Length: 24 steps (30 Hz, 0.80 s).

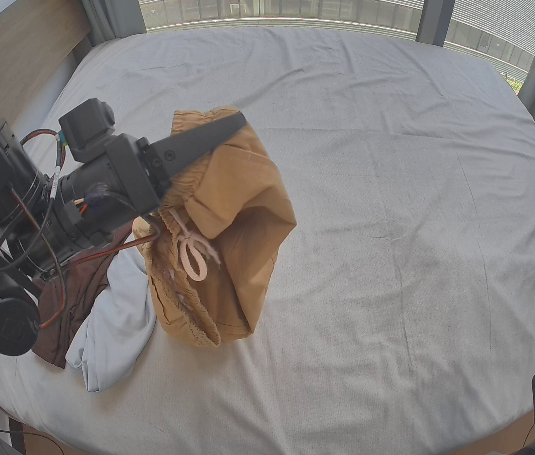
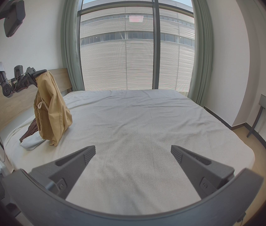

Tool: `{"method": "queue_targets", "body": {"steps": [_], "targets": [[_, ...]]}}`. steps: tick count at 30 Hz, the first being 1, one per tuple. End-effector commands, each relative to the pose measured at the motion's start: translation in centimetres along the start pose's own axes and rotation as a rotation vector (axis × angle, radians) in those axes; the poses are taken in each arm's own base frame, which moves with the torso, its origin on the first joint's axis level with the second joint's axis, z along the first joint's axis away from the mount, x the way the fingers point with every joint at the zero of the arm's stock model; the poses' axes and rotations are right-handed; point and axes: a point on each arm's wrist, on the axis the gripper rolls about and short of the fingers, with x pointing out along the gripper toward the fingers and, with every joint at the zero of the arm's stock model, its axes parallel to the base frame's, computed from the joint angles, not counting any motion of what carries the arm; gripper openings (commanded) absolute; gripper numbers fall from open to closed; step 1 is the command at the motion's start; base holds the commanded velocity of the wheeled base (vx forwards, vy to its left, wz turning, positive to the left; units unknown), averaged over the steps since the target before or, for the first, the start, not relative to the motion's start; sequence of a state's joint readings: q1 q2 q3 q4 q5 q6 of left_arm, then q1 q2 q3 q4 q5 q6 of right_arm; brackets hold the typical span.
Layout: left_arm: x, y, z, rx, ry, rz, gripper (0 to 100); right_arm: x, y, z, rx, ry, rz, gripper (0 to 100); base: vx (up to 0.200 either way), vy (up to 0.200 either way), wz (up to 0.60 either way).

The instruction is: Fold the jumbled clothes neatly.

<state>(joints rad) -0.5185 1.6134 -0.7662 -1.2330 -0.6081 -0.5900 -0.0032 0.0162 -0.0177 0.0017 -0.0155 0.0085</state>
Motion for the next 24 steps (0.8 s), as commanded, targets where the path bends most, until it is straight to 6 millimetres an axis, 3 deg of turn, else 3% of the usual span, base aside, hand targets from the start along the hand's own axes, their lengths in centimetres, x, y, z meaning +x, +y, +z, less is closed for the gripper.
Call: {"method": "queue_targets", "body": {"steps": [1,8,16,19,24], "targets": [[0.8,-0.4,0.1,-0.006,-0.008,-0.026,0,0.0,0.0,-0.5,0.001,0.001,0.000,100,0.000,0.000,0.00],[1.6,-2.7,2.5,-0.149,-0.135,-0.108,0,0.0,0.0,-0.5,0.001,0.001,0.000,100,0.000,0.000,0.00],[1.7,-3.8,3.6,-0.201,-0.201,-0.183,0,0.0,0.0,-0.5,-0.001,0.001,0.000,100,0.000,0.000,0.00],[1.7,-3.6,3.3,-0.229,-0.194,-0.177,0,0.0,0.0,-0.5,-0.001,0.001,0.000,100,0.000,0.000,0.00],[2.0,-1.6,0.8,-0.262,-0.142,-0.117,0,0.0,0.0,-0.5,-0.001,0.001,0.000,100,0.000,0.000,0.00]]}}
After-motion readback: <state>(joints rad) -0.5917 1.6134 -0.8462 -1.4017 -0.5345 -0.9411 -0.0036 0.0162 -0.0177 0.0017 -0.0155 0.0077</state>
